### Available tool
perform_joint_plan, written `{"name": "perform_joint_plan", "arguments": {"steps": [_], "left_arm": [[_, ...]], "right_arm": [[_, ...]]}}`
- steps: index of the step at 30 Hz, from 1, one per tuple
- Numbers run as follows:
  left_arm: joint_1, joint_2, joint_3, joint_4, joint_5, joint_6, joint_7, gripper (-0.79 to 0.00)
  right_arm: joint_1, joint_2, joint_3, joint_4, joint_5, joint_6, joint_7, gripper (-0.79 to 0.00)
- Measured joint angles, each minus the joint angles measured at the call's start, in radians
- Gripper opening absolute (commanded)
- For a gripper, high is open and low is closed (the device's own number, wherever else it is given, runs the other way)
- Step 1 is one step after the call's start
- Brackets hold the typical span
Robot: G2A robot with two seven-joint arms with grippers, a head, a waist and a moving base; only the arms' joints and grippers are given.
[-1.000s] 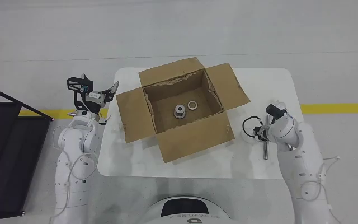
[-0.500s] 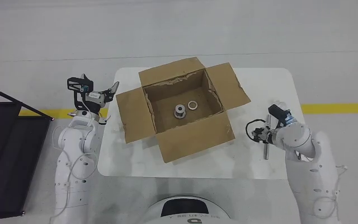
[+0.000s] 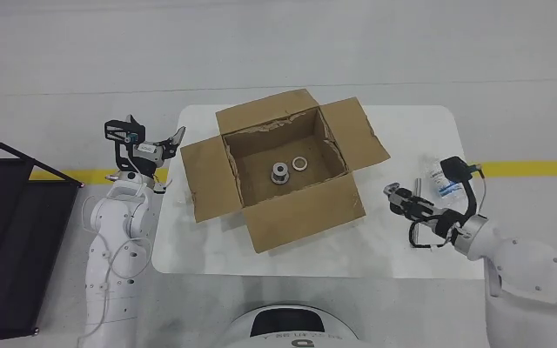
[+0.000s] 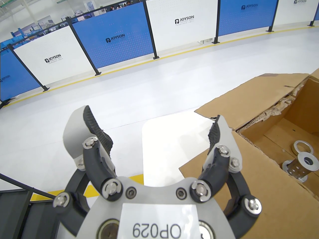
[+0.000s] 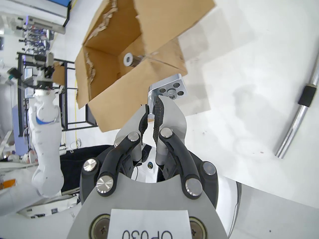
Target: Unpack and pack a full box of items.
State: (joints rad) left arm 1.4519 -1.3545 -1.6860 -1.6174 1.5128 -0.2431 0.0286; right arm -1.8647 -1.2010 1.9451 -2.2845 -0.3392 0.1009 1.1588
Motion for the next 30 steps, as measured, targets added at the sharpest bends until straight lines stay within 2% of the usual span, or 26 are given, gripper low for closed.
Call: {"name": "perform_joint_plan", "arguments": {"steps": [13,15,18,23,27,30], "left_arm": [[0.0,0.0,0.0,0.0,0.0,0.0,0.0,0.0],[0.0,0.0,0.0,0.0,0.0,0.0,0.0,0.0],[0.0,0.0,0.0,0.0,0.0,0.0,0.0,0.0],[0.0,0.0,0.0,0.0,0.0,0.0,0.0,0.0],[0.0,0.0,0.0,0.0,0.0,0.0,0.0,0.0],[0.0,0.0,0.0,0.0,0.0,0.0,0.0,0.0]], "right_arm": [[-0.013,0.002,-0.013,-0.019,-0.014,0.004,0.0,-0.785],[-0.002,0.007,-0.049,-0.024,-0.06,-0.009,0.01,-0.785],[0.08,0.017,-0.174,-0.037,-0.177,-0.022,0.068,-0.785],[0.298,0.022,-0.402,-0.028,-0.283,0.003,0.128,-0.785],[0.5,0.015,-0.596,0.062,-0.357,0.056,0.201,-0.785],[0.673,-0.005,-0.778,0.204,-0.422,0.124,0.272,-0.785]]}}
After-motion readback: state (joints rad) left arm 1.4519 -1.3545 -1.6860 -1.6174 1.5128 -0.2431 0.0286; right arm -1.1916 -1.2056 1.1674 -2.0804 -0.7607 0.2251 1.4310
